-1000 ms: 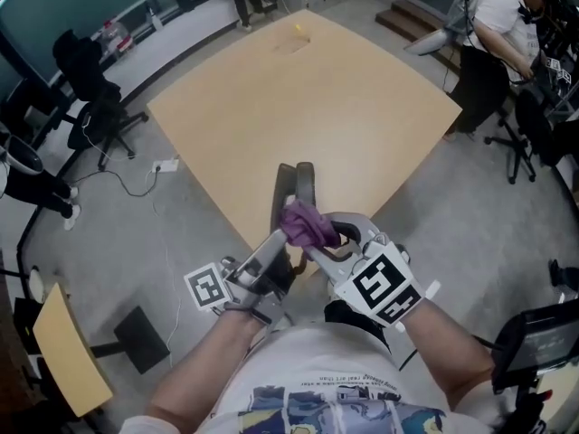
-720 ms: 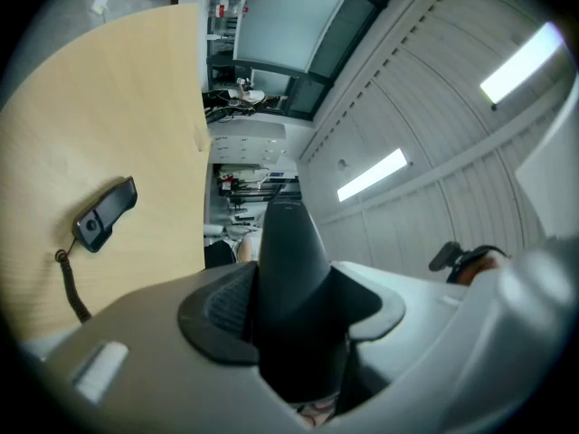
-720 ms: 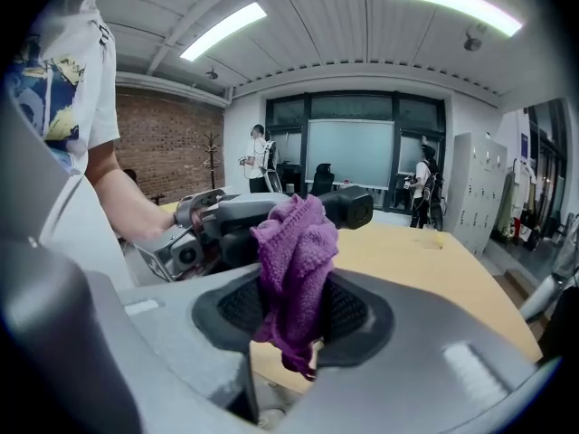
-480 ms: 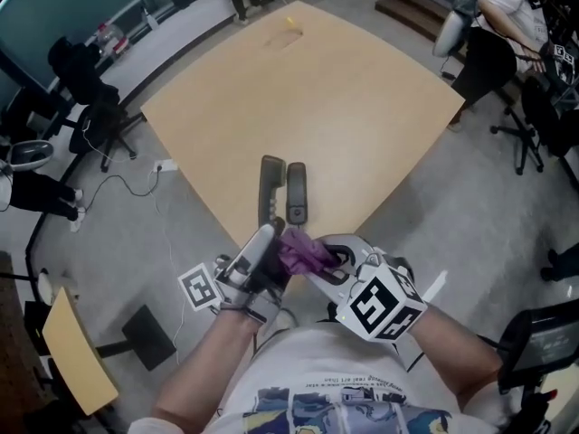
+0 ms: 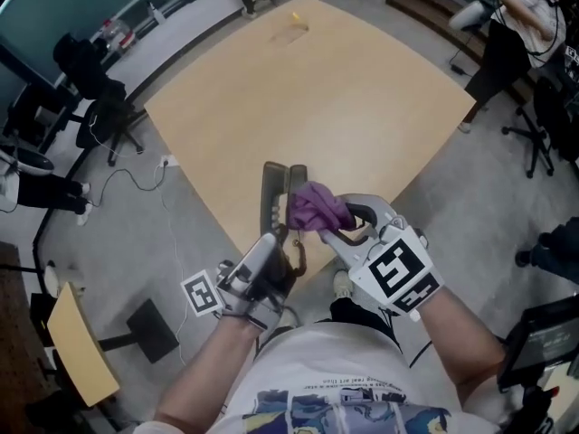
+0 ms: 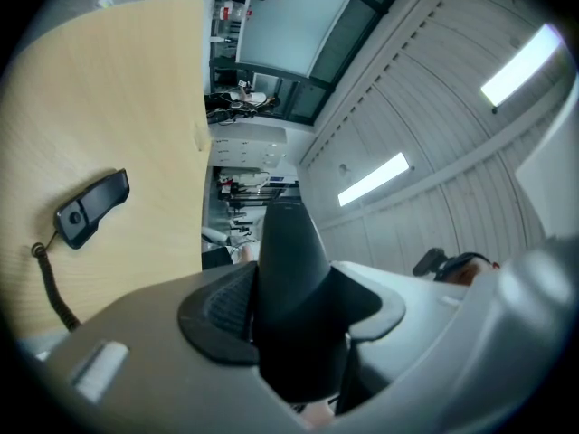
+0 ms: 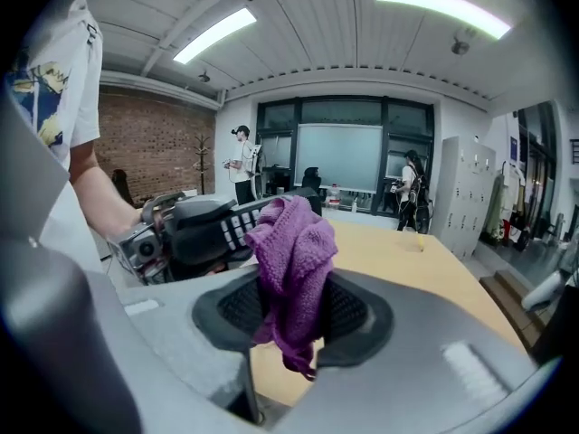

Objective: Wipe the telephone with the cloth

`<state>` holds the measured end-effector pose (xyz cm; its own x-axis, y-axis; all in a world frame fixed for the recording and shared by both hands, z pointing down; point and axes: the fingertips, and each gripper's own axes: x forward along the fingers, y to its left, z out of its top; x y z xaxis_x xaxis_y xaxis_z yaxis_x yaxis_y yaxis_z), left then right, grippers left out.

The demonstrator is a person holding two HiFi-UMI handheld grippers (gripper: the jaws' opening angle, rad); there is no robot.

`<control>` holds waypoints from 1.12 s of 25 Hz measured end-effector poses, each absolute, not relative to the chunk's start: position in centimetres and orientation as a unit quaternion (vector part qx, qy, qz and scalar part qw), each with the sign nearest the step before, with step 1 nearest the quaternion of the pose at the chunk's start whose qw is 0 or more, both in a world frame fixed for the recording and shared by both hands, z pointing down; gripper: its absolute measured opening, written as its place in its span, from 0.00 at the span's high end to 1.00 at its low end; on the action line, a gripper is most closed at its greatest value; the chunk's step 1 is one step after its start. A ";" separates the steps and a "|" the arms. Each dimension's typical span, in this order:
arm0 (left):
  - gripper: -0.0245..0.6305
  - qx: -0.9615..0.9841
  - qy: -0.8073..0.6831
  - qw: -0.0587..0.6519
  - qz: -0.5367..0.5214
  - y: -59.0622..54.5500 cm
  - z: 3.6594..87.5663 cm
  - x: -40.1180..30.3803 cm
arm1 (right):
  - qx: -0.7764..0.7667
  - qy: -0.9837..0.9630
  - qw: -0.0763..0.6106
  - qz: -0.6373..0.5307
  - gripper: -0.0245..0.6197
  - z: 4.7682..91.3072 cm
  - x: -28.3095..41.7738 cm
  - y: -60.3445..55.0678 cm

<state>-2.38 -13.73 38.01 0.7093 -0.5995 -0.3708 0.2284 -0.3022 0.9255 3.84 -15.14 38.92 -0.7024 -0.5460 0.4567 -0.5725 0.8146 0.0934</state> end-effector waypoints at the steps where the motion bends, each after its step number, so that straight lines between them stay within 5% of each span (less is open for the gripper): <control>1: 0.58 0.722 -0.128 0.577 -0.360 -13.7 38.1 -2.3 | 0.309 -0.921 0.236 0.028 0.75 38.9 3.9 -15.8; 28: 0.58 0.708 -0.162 0.563 -0.395 -15.3 38.5 -5.3 | 0.178 -0.930 0.316 -0.061 0.75 41.0 -2.0 -11.1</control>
